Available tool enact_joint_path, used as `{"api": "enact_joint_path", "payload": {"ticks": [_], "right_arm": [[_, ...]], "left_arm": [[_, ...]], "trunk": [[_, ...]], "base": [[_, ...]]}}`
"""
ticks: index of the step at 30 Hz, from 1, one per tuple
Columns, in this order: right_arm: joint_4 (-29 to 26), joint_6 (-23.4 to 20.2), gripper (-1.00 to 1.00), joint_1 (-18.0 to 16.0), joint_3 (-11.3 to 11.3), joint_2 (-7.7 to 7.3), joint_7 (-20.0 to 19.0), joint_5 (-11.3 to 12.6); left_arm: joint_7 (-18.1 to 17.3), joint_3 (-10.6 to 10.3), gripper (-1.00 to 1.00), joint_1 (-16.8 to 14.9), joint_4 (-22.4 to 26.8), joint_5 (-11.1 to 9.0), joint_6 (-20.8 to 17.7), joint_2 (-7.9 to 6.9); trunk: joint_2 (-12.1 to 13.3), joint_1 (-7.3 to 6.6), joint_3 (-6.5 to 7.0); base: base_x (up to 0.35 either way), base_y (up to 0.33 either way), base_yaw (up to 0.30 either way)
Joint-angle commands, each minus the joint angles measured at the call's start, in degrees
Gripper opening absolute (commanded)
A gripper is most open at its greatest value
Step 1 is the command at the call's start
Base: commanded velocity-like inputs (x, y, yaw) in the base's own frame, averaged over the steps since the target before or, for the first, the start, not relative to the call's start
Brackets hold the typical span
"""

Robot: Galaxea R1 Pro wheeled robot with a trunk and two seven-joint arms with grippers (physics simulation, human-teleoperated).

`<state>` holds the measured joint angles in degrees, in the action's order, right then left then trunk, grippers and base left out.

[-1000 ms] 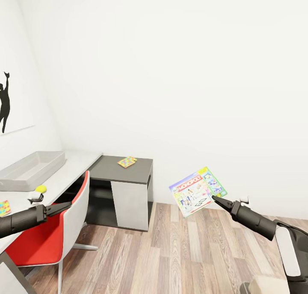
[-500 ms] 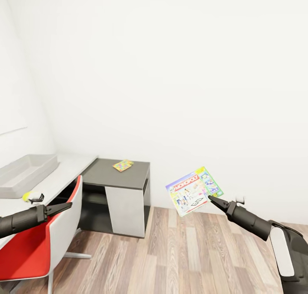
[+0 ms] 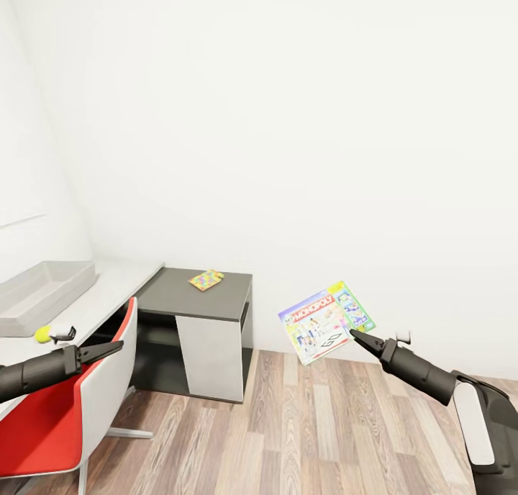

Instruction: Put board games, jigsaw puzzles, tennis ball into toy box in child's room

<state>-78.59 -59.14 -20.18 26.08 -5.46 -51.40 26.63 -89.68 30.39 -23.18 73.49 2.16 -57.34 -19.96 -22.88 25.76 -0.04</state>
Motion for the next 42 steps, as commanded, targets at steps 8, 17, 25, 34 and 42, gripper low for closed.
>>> {"api": "enact_joint_path", "payload": {"ticks": [8,17,25,34,42], "right_arm": [[0.3,-0.2,-1.0,0.0,-0.1,-0.07,-0.4,-0.5],[0.8,-0.7,-1.0,0.0,0.2,-0.39,-0.5,-0.1],[0.6,-0.1,-1.0,-0.2,0.1,-0.07,-0.3,-0.4],[0.5,0.0,-1.0,-0.2,0.1,-0.06,-0.4,-0.4],[0.4,0.0,-1.0,-0.2,0.3,-0.08,-0.5,0.0]], "left_arm": [[-0.3,0.0,1.0,0.2,0.0,0.2,-0.6,0.07],[-0.3,0.0,1.0,0.5,1.4,0.4,-0.5,1.81],[-0.3,0.1,1.0,0.5,1.6,0.6,-0.5,1.86],[-0.3,0.2,1.0,0.5,1.6,0.6,-0.5,1.86],[-0.3,0.3,1.0,0.5,1.6,0.6,-0.5,1.86]], "trunk": [[0.0,0.02,-0.02],[0.0,0.02,-0.02],[0.0,0.02,0.01],[0.0,0.02,-0.23],[0.0,0.02,-0.89]], "base": [[0.0,0.0,0.0],[0.0,0.0,0.0],[0.0,0.0,0.012],[0.0,0.0,0.205],[0.0,0.0,0.116]]}}
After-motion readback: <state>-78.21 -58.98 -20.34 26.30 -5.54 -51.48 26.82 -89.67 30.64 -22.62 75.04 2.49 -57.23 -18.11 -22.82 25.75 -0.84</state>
